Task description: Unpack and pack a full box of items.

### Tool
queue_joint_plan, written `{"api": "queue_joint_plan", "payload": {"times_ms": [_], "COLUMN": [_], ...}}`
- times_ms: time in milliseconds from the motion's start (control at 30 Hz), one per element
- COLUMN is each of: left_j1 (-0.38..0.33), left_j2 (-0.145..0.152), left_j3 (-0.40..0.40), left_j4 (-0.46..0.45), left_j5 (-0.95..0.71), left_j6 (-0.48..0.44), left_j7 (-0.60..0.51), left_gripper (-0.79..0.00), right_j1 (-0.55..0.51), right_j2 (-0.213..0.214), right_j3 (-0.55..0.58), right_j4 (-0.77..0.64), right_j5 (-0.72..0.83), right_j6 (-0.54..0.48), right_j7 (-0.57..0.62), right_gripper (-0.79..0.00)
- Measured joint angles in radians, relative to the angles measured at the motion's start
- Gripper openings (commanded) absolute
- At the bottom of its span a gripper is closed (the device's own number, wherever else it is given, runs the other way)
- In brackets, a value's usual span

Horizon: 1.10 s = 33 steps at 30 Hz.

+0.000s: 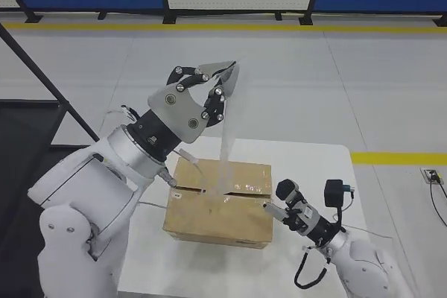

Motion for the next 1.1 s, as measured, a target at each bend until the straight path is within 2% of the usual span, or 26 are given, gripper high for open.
{"api": "queue_joint_plan", "payload": {"times_ms": [167,333,367,433,467,533,600,833,900,1100], "left_j1": [-0.007,-0.011,-0.013,-0.018,-0.021,-0.028,-0.034,-0.054,-0.059,-0.069], "left_j2": [0.001,0.002,0.002,0.002,0.001,0.001,0.0,-0.002,-0.002,-0.004], "left_j3": [0.01,0.024,0.028,0.038,0.043,0.054,0.064,0.082,0.085,0.101], "left_j4": [0.009,0.019,0.022,0.029,0.032,0.038,0.043,0.06,0.064,0.078], "left_j5": [-0.017,-0.009,-0.009,-0.007,-0.005,-0.001,0.0,0.003,0.006,0.018], "left_j6": [-0.019,-0.039,-0.045,-0.056,-0.06,-0.073,-0.084,-0.106,-0.115,-0.142], "left_j7": [0.008,0.007,0.007,0.006,0.005,0.003,0.002,-0.002,-0.002,-0.005], "left_gripper": [-0.785,-0.785,-0.785,-0.785,-0.785,-0.785,-0.785,-0.785,-0.785,-0.785], "right_j1": [0.004,-0.021,-0.024,-0.028,-0.029,-0.035,-0.038,-0.037,-0.039,-0.039], "right_j2": [-0.002,-0.007,-0.008,-0.01,-0.011,-0.013,-0.015,-0.024,-0.027,-0.032], "right_j3": [-0.023,-0.037,-0.042,-0.055,-0.061,-0.073,-0.082,-0.127,-0.14,-0.167], "right_j4": [0.016,0.021,0.023,0.023,0.022,0.02,0.016,0.002,-0.009,-0.033], "right_j5": [-0.004,-0.028,-0.027,-0.028,-0.029,-0.028,-0.033,-0.025,-0.033,-0.031], "right_j6": [-0.034,-0.098,-0.105,-0.113,-0.119,-0.137,-0.143,-0.1,-0.079,-0.033], "right_j7": [-0.032,-0.144,-0.154,-0.173,-0.183,-0.206,-0.22,-0.248,-0.251,-0.242], "right_gripper": [0.0,0.0,-0.049,-0.262,-0.416,-0.468,-0.486,-0.634,-0.656,-0.656]}}
